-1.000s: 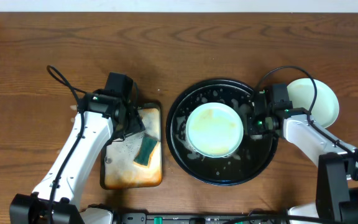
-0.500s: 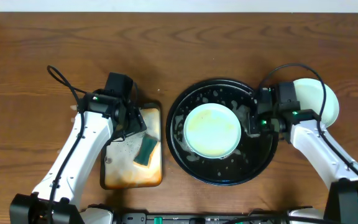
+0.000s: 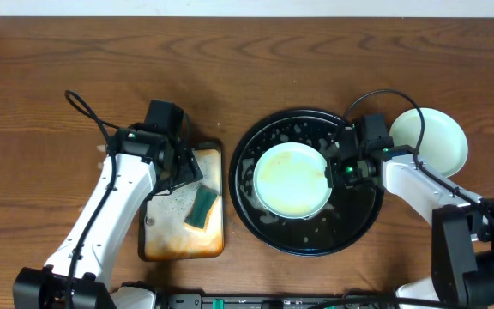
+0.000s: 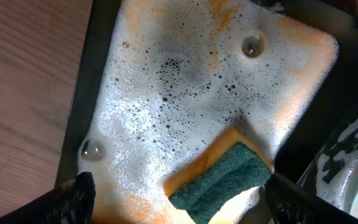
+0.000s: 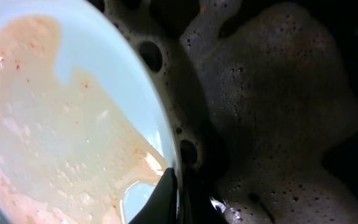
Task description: Clean dirty plates on tray and stack at the side
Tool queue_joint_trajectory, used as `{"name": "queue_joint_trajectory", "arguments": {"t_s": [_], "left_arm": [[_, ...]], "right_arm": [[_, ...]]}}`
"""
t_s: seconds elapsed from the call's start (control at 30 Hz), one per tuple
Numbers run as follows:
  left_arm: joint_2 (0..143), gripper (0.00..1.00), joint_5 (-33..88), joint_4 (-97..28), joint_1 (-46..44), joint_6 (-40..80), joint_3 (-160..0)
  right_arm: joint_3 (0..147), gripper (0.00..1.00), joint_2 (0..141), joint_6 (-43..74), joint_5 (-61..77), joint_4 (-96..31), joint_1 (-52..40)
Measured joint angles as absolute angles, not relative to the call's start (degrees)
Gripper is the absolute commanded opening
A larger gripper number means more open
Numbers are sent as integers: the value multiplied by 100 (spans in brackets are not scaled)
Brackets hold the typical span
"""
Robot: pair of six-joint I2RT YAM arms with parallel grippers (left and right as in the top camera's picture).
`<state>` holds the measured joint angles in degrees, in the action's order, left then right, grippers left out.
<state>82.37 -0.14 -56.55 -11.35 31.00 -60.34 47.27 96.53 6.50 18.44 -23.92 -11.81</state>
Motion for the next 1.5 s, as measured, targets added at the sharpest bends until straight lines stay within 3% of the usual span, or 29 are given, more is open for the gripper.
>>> {"name": "queue_joint_trajectory", "arguments": {"t_s": [0.37,0.6,0.9,1.13,1.5], "left_arm": [[8237,89,-12,-5655,-1135,3100,-6034],[8237,89,-14,-5655,-1135,3100,-6034],[8237,89,-12,-5655,-1135,3100,-6034],[8237,89,-12,-5655,-1135,3100,-6034],[8237,89,-12,-5658,-1135,3100,-6034]], "right_arm": [[5028,1,9041,598,609,-2939,-1441],[5258,1,7881,451,-1525,-3328,-2458],[5258,1,7491,360,-4191,-3422,-3918],[5258,1,7452,298,-5708,-3361,-4794],[5258,1,7450,91,-7054,-3317,-5404]]}}
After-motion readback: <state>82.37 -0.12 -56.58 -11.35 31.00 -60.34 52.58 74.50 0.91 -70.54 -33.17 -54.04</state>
